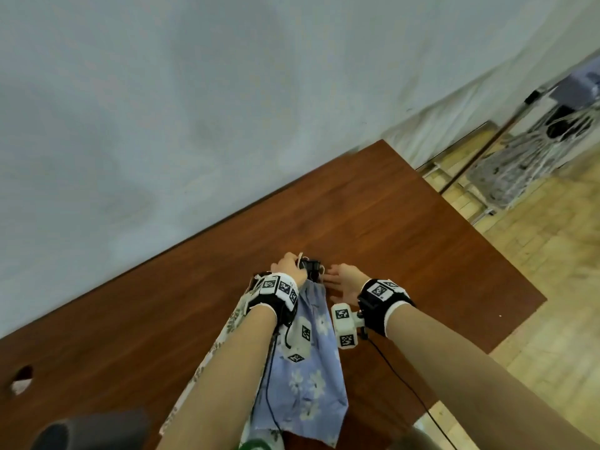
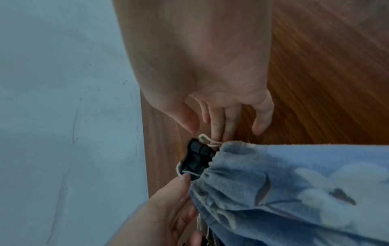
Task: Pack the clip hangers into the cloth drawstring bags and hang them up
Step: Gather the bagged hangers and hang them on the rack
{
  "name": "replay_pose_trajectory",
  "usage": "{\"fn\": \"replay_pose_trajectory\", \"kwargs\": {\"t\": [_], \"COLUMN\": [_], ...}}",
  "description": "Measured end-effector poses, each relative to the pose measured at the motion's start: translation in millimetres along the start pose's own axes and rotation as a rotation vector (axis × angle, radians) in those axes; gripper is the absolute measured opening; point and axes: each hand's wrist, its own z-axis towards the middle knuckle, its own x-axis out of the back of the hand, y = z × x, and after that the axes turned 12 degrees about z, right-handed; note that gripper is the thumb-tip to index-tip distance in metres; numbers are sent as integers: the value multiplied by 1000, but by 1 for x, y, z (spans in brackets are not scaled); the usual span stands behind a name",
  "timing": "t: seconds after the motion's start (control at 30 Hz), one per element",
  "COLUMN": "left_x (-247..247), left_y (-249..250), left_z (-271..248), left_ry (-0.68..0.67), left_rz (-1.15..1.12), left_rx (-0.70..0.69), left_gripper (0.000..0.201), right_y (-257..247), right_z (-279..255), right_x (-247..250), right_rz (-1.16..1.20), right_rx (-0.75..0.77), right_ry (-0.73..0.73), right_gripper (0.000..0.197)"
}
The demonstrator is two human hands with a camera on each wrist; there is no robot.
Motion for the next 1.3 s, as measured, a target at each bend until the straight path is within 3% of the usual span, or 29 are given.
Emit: {"fn": "replay_pose_trajectory", "kwargs": {"t": [0.07,0.17,0.3,0.43,0.57,0.67,0.83,0.97,1.07,1.17,1.3], "left_x": [-6,-16,-22,-5,31,71,115,121,110,98,77], "left_y": [-5,-12,-9,-1,20,46,102,170,226,280,362], "left_z": [8,15,15,5,-25,-57,-112,-166,-196,-221,-246], "left_ry": [68,132,212,164,-18,-143,-253,-264,-223,-169,-228], "left_rz": [-25,-24,-108,-472,-981,-1120,-912,-699,-486,-305,-228], "left_rx": [-18,-90,-161,-125,-222,-375,-651,-824,-942,-1001,-1014], "left_gripper": [17,18,27,41,36,31,26,22,20,23,38], "right_y": [2,7,4,-13,-40,-57,-85,-104,-119,-139,-173], "right_z": [6,14,10,-4,-43,-86,-165,-228,-269,-303,-333], "right_x": [0,1,2,13,33,48,84,110,131,167,242], "right_rz": [-4,-34,56,160,257,254,105,-234,-407,-374,-360], "right_rx": [10,31,134,184,262,340,478,706,877,1019,1094], "right_ry": [1,-2,-11,-60,-136,-260,-469,-596,-538,-480,-434], "right_gripper": [31,10,16,22,26,27,28,20,14,9,13]}}
